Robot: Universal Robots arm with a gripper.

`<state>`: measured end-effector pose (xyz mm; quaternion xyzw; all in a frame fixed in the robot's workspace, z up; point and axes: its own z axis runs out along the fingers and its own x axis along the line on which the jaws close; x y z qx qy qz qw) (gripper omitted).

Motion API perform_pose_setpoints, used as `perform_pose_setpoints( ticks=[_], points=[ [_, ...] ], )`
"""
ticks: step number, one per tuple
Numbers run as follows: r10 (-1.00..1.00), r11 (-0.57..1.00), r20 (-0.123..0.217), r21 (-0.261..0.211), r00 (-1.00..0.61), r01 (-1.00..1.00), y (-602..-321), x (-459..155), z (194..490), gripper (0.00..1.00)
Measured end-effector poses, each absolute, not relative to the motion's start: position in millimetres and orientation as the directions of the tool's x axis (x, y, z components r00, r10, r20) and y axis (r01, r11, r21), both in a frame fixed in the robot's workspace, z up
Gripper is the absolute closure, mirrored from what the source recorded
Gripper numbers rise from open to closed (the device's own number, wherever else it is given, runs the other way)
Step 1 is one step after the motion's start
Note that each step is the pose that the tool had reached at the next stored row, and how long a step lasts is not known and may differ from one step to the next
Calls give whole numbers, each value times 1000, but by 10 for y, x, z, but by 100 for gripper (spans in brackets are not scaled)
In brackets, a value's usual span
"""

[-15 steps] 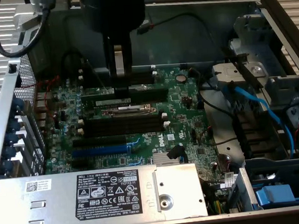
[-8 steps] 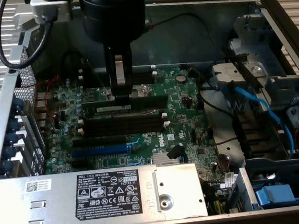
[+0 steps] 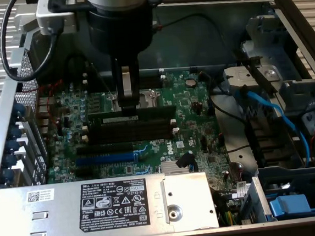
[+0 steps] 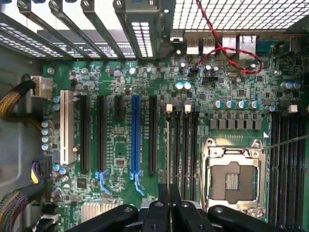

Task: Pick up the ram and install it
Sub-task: 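Insert the ram into the slot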

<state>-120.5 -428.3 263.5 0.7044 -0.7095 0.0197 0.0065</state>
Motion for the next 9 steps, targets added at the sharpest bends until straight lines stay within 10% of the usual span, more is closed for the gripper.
perform_pose_setpoints(
  ticks=[9],
  points=[
    [-999, 6, 37, -19, -6, -1000, -4284, -1220, 2547, 88]
  ],
)
